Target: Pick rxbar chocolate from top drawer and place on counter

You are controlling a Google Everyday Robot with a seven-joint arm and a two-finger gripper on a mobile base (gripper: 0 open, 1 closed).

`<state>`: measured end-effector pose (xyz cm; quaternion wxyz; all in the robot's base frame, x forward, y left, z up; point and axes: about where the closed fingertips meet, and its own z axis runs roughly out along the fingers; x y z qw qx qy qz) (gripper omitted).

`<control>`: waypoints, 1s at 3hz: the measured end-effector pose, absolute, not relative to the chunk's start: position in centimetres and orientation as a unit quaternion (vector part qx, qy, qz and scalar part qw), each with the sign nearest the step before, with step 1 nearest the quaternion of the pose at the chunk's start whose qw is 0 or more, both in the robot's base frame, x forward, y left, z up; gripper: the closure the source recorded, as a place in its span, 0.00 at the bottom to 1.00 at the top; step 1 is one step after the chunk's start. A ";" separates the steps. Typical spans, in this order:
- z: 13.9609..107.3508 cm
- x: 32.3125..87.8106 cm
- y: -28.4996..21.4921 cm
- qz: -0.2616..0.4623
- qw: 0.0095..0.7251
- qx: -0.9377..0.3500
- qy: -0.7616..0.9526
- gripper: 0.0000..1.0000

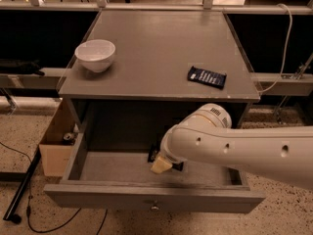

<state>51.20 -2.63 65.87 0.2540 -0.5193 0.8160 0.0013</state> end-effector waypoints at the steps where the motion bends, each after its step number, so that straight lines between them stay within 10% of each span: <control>1: 65.6 51.4 -3.3 0.003 0.252 -0.512 0.821 0.00; 3: 64.6 51.9 -5.4 -0.002 0.242 -0.491 0.837 0.00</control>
Offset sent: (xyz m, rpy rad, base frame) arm 0.0059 -0.0339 -0.0183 -0.0143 0.0396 -0.0882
